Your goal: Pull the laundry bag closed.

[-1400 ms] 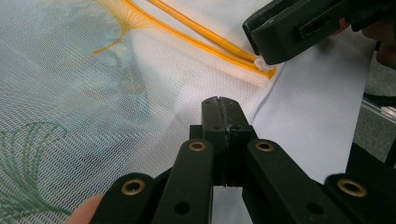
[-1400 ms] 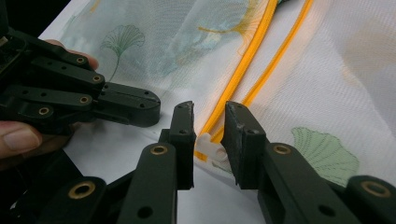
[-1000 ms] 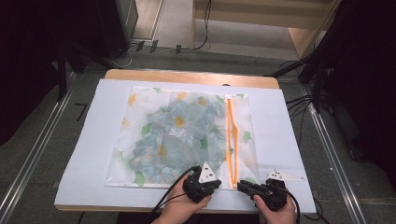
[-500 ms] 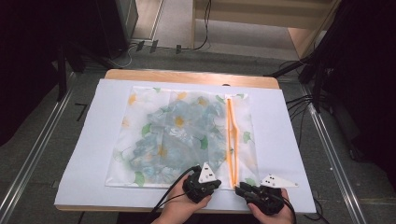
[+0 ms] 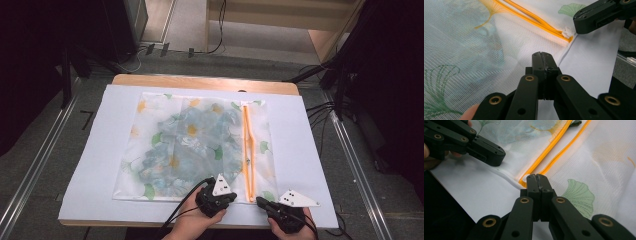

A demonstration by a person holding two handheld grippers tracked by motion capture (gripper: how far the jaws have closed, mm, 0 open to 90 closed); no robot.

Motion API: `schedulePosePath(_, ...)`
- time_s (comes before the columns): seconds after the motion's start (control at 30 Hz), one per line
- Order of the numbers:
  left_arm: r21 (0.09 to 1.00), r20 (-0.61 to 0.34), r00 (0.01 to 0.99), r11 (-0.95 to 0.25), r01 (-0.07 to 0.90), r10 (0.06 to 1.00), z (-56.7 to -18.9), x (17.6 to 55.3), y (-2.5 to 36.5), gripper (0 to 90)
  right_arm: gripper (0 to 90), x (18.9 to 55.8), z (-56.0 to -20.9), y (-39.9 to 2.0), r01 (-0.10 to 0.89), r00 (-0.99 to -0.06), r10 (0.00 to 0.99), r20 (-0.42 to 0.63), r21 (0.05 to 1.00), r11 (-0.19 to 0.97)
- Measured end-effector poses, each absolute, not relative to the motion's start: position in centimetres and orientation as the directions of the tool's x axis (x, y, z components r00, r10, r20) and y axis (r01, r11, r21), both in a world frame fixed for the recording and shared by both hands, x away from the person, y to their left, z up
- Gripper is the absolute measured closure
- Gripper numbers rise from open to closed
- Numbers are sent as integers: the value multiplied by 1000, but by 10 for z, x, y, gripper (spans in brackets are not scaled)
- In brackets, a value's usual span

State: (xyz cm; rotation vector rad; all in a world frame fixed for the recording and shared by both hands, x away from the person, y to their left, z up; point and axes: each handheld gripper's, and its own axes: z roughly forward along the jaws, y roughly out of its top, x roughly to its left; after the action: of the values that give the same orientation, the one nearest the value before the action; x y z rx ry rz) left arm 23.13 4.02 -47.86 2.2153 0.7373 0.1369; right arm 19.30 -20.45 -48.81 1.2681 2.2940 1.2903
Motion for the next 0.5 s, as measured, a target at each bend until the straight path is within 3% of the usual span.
schedulePosePath(0.3, 711, -134, 825, -526, 466, 550, -479, 231, 40, 900, 893, 197, -488, -202, 601, -593, 755, 280, 778, 183)
schedulePosePath(0.4, 713, -135, 825, -525, 465, 549, -479, 231, 40, 900, 770, 200, -488, -206, 621, -553, 764, 333, 776, 112)
schedulePosePath(0.5, 711, -134, 825, -526, 466, 549, -479, 231, 40, 900, 706, 204, -488, -207, 633, -538, 763, 359, 770, 84)
